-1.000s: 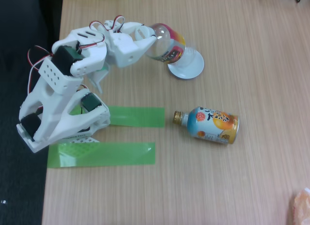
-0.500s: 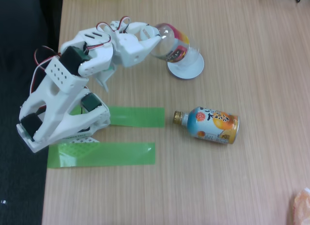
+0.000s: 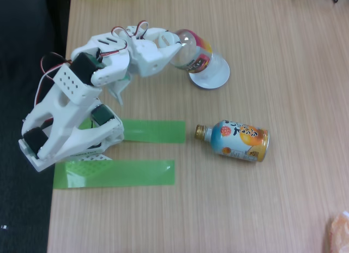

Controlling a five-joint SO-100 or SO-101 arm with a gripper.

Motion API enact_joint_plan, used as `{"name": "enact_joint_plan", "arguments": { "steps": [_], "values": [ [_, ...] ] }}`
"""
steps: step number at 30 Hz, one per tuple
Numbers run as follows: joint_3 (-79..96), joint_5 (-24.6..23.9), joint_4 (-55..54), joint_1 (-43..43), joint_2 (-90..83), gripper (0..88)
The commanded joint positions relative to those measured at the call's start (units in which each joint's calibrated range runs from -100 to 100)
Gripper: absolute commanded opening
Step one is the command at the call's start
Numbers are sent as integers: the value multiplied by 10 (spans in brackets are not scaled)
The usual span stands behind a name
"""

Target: Pick up the plastic bottle and stand it up on the white place

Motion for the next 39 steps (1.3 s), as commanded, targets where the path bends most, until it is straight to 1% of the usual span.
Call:
{"name": "enact_joint_plan", "arguments": {
  "steps": [1,7,11,16,18,39],
  "values": [
    [7,2,-8,9,-7,95],
    [13,2,-11,41,-9,96],
    [12,2,-11,43,-9,98],
    [10,1,-11,41,-9,165],
    [8,0,-11,42,-9,177],
    [-30,-1,-4,38,-11,184]
  ]
}}
